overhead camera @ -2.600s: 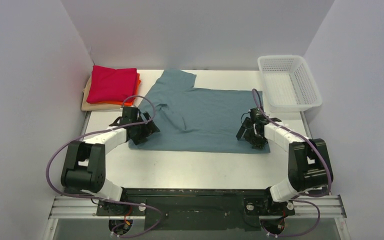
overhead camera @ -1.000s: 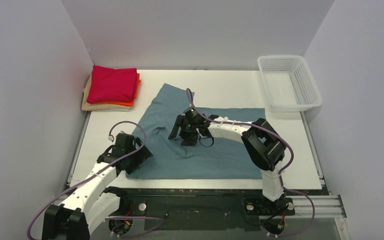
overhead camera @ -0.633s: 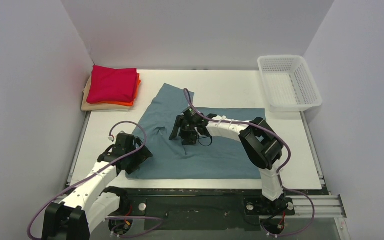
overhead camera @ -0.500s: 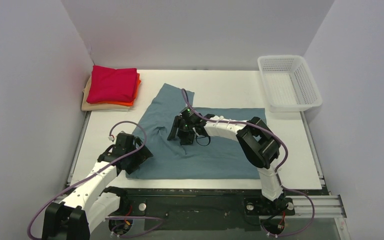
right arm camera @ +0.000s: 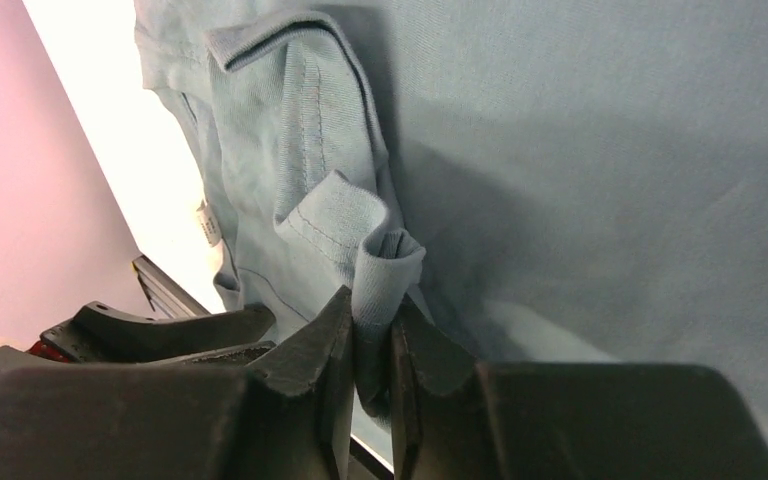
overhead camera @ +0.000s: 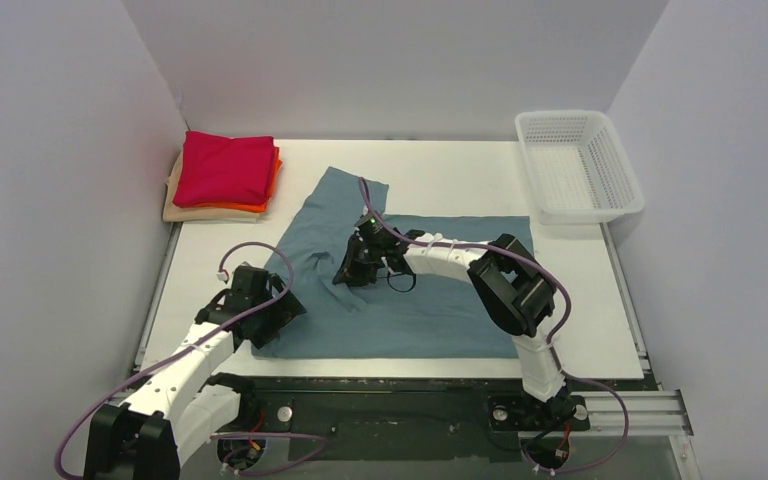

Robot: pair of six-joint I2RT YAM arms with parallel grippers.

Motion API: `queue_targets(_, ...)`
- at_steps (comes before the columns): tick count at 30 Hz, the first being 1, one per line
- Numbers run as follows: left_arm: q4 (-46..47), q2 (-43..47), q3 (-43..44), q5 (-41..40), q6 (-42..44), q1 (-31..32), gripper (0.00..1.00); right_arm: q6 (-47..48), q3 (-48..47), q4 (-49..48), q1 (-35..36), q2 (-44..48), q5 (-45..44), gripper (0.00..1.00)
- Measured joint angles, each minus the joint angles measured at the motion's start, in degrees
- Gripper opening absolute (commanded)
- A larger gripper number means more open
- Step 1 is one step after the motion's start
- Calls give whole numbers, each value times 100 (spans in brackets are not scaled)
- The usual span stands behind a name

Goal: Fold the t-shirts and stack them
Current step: Fold the flattened tshirt in 1/3 of the way

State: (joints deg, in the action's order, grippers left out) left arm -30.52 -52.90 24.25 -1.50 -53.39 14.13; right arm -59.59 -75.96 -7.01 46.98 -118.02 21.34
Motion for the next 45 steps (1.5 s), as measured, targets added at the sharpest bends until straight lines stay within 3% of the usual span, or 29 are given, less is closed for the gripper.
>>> queue_targets(5, 2, -4, 2, 0, 4, 0, 96, 356, -238, 428, 0, 0, -216, 10)
queue_targets(10, -9, -7, 9, -4, 4, 0, 96, 920, -542, 1233, 35, 37, -1023, 11)
queue_targets(16, -11, -13, 11, -17, 4, 0, 96, 1445, -717, 2142, 50, 66, -2181, 35)
queue_targets(23, -28, -42, 35, -24, 2, 0, 96, 1853, -953, 2841, 79, 319, -3801, 42)
queue_targets(27, -70, -48, 68, -24, 2, 0, 96, 1993, -951, 3012, 72, 699, -4109, 48)
queue_targets(30, -149, -68, 201, -15, 7, 0, 96, 2059, -876, 3029, 31, 979, -4019, 58)
queue_targets(33, -142, -68, 461, 76, 37, 0, 96, 2068, -415, 2933, -50, 1478, -3827, 72)
queue_targets(35, -63, -70, 691, 205, 94, 0, 96, 2033, 140, 2796, -125, 1982, -3622, 89)
queue_targets(39, 297, -326, 1191, 426, 184, 59, 96, 1770, 1709, 2393, -651, 3447, -3093, 93)
queue_targets(45, 964, -1650, 1910, 638, 308, 476, 96, 1453, 3589, 2396, -1318, 5508, -2929, 94)
